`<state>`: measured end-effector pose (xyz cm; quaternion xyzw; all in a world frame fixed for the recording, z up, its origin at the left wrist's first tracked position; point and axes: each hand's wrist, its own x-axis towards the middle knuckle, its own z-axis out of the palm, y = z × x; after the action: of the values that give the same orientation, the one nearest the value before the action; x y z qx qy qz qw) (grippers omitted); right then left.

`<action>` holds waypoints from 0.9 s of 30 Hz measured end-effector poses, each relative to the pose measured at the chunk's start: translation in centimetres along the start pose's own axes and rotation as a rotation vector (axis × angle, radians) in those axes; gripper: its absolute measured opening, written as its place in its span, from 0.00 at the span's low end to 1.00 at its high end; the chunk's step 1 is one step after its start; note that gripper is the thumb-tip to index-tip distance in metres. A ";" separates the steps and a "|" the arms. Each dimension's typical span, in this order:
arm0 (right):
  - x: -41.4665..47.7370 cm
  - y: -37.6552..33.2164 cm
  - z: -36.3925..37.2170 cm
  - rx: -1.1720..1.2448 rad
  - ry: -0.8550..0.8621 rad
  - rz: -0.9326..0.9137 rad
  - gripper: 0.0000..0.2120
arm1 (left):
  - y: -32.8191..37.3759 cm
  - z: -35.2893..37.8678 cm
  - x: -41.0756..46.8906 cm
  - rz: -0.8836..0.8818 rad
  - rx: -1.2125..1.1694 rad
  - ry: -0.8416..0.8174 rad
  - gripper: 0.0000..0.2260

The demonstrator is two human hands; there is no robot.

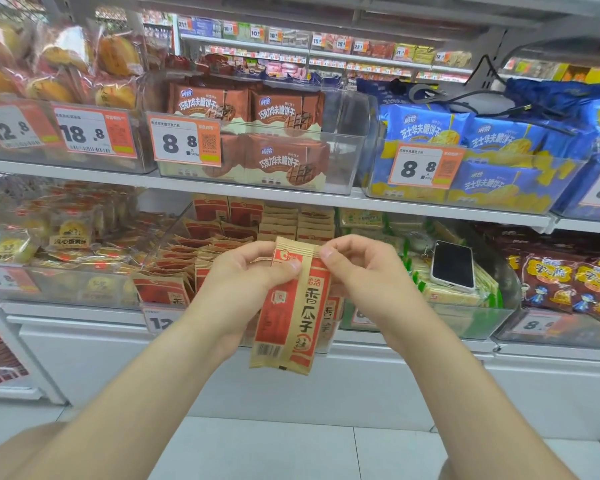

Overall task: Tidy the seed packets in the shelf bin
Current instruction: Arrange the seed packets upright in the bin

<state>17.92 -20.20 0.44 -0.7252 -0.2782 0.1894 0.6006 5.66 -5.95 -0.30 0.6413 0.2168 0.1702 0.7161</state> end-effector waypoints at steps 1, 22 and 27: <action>0.0 0.0 -0.1 0.041 0.012 -0.004 0.06 | -0.1 0.3 0.0 -0.004 -0.050 0.012 0.08; -0.5 -0.3 -0.4 0.088 -0.009 -0.009 0.07 | 0.6 1.2 -0.4 0.130 -0.240 0.107 0.09; -0.6 -0.1 0.0 -0.055 0.047 -0.092 0.06 | 0.2 0.5 -0.1 0.365 0.181 0.247 0.04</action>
<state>17.47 -20.57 0.47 -0.7321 -0.3024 0.1368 0.5949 5.79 -6.39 -0.03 0.7057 0.1977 0.3540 0.5811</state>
